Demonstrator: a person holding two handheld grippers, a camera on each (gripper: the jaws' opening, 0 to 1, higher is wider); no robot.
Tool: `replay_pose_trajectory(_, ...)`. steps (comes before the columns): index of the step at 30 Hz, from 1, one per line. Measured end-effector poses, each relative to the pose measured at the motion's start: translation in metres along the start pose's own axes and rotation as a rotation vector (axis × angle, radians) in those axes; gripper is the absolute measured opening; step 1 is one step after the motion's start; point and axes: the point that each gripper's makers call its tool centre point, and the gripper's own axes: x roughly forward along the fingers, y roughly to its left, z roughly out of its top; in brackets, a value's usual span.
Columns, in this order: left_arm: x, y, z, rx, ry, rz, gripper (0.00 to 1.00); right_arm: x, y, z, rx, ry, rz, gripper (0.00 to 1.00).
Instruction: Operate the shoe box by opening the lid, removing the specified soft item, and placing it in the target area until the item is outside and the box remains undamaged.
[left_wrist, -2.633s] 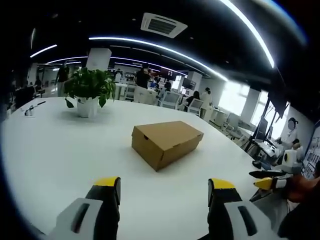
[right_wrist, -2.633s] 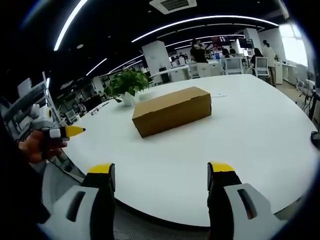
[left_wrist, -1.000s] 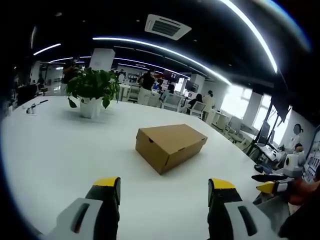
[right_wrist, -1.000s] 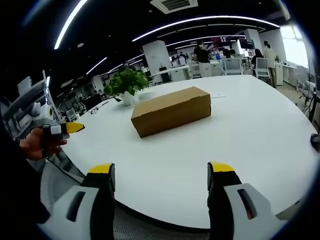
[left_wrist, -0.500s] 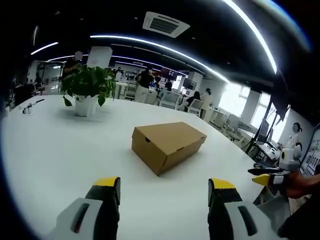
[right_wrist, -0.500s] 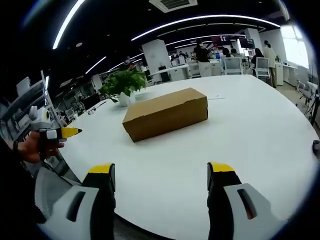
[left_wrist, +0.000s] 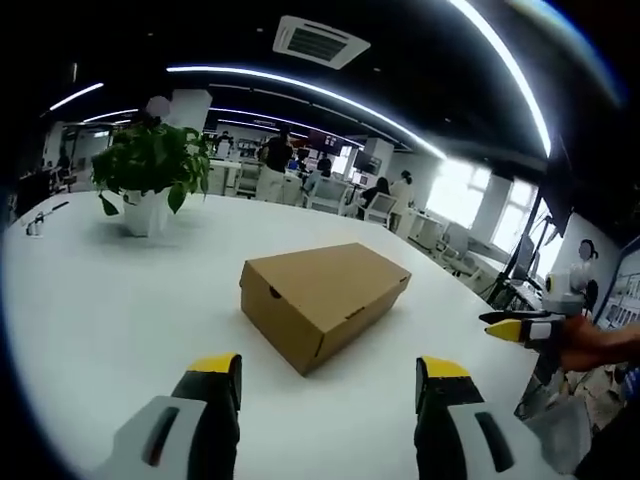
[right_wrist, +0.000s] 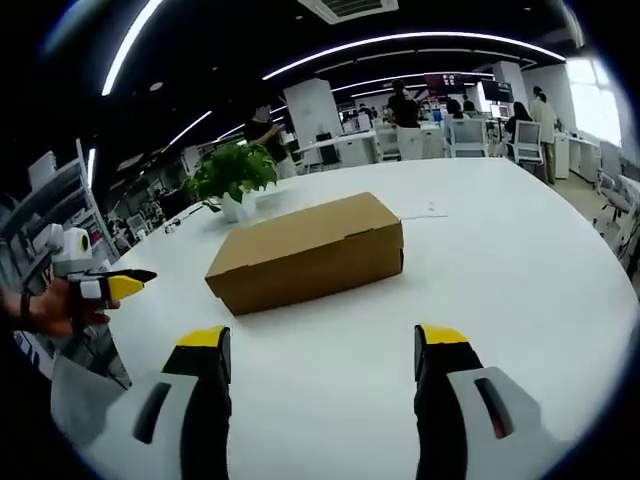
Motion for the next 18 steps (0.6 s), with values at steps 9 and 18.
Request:
replay_pose_trajectory(9, 0.034, 0.001, 0.006, -0.004, 0.009, -0.013, 0.72, 0.039, -0.026, 0.028, 0.023, -0.009, 0.000, 0.71)
replay_pose_trajectory(18, 0.067, 0.003, 0.008, 0.005, 0.026, -0.032, 0.71, 0.076, -0.052, 0.043, 0.103, -0.023, -0.003, 0.70)
